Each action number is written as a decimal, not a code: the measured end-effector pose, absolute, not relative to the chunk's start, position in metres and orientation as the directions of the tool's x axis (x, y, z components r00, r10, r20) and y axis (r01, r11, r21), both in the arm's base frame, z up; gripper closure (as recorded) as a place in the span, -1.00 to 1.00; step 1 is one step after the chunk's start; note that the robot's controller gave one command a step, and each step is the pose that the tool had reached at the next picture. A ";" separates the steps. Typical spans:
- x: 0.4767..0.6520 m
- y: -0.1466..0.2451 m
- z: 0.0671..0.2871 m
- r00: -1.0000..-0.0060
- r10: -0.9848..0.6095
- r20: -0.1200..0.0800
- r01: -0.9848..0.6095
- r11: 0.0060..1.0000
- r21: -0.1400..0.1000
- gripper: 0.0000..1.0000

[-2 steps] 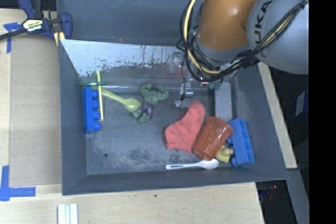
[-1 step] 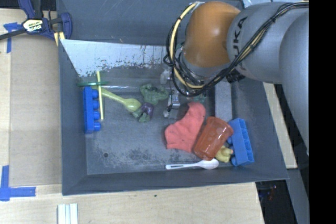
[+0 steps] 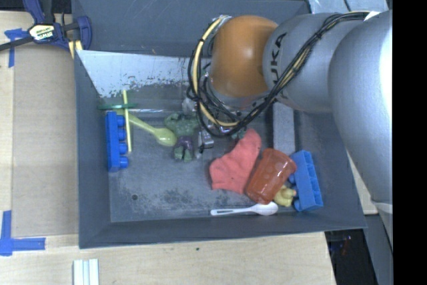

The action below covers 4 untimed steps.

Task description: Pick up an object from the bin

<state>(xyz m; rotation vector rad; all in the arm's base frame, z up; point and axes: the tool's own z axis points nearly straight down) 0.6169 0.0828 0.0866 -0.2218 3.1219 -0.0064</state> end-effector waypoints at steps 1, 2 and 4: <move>0.601 -0.002 0.073 -0.994 0.107 -0.006 0.107 0.994 -0.001 1.00; 0.601 -0.002 0.073 -0.994 0.107 -0.006 0.107 0.994 -0.001 -1.00; 0.549 -0.015 0.085 -0.997 0.083 -0.008 0.083 0.997 -0.001 -1.00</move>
Offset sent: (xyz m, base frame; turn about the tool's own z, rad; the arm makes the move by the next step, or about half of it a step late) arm 0.0000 0.0000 0.0000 0.0000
